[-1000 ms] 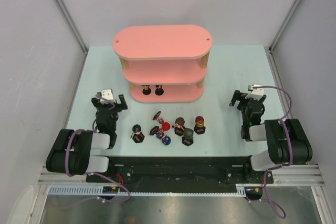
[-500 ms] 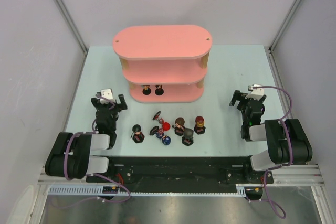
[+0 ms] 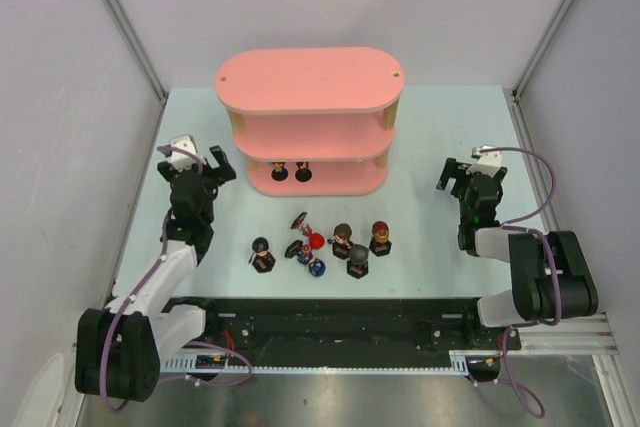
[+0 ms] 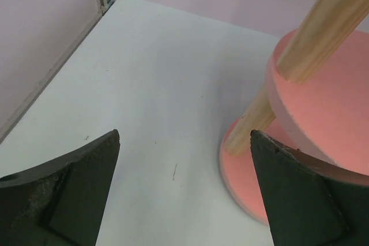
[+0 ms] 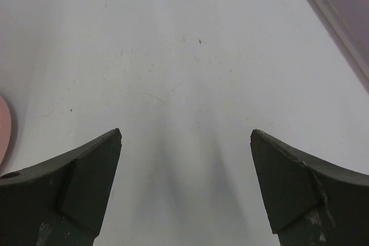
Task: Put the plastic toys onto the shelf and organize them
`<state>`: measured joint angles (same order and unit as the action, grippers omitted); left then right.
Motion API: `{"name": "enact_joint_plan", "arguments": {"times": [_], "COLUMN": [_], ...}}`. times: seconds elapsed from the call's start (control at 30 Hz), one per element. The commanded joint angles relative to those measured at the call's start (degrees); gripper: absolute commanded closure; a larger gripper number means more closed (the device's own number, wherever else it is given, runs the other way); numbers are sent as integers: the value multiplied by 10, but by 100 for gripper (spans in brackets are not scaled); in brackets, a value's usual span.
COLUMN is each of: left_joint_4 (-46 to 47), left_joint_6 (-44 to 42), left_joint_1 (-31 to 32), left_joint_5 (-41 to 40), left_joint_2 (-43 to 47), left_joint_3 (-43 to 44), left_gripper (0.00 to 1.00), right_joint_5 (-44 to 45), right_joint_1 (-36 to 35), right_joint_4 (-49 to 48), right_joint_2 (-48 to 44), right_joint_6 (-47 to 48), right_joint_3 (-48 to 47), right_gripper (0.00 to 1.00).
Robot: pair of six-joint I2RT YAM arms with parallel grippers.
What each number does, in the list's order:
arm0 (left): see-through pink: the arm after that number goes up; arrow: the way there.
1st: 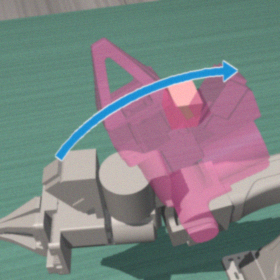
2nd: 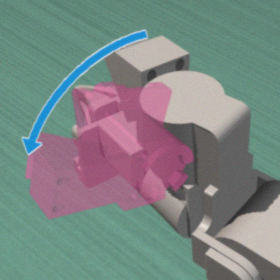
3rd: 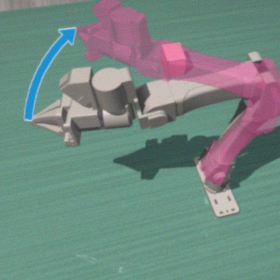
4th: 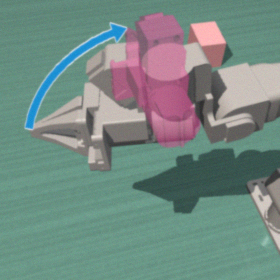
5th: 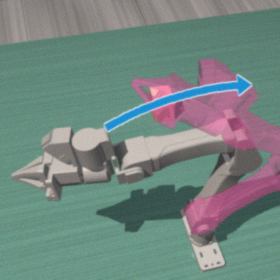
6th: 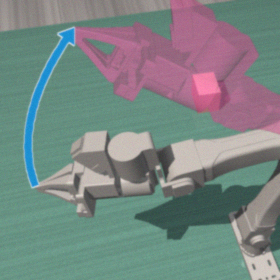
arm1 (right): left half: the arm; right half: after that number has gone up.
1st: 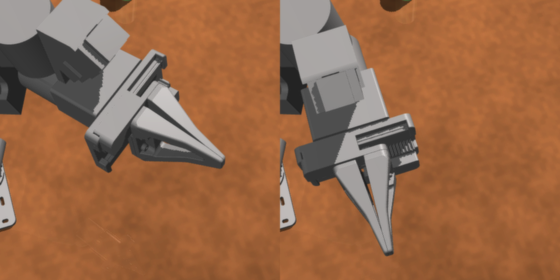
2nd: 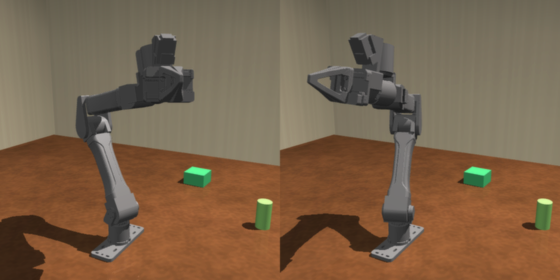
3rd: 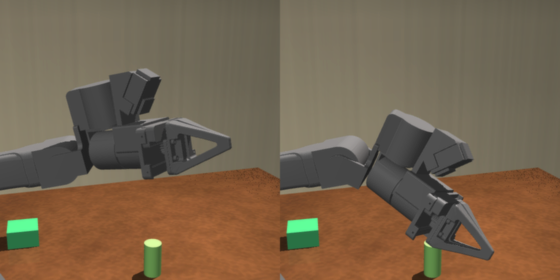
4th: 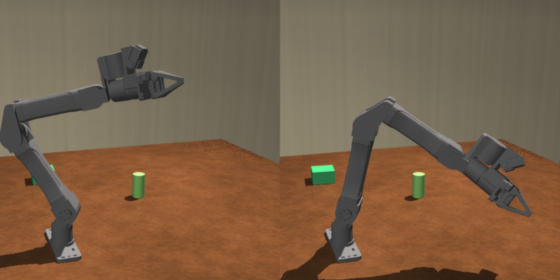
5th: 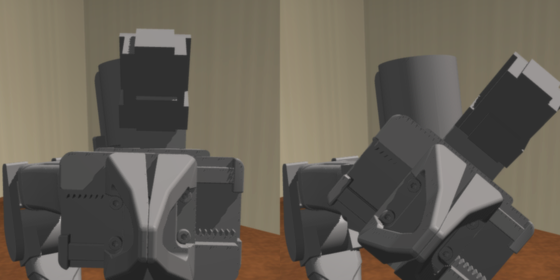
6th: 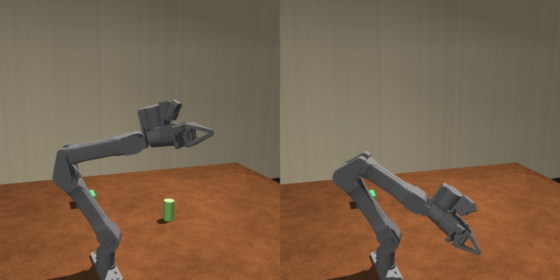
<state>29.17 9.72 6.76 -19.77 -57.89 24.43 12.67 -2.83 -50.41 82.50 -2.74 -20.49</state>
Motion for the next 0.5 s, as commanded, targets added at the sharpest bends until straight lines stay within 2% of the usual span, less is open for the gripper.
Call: {"name": "enact_joint_plan", "arguments": {"times": [0.0,0.2,0.3,0.47], "left_joint_4": [-162,-210,-251,-316], "left_joint_6": [36,82,97,107], "left_joint_1": [4,4,4,4], "left_joint_5": [31,61,91,113], "left_joint_2": [32,118,138,179], "left_joint_3": [76,99,111,104], "left_gripper": [0,0,0,0], "right_joint_5": [50,104,122,133], "right_joint_1": [-24,-60,-62,-81], "right_joint_4": [51,103,116,204], "right_joint_2": [-34,-68,-95,-142], "right_joint_6": [18,26,-17,-105], "right_joint_3": [-26,-58,-63,-91], "right_gripper": [0,0,0,0]}}
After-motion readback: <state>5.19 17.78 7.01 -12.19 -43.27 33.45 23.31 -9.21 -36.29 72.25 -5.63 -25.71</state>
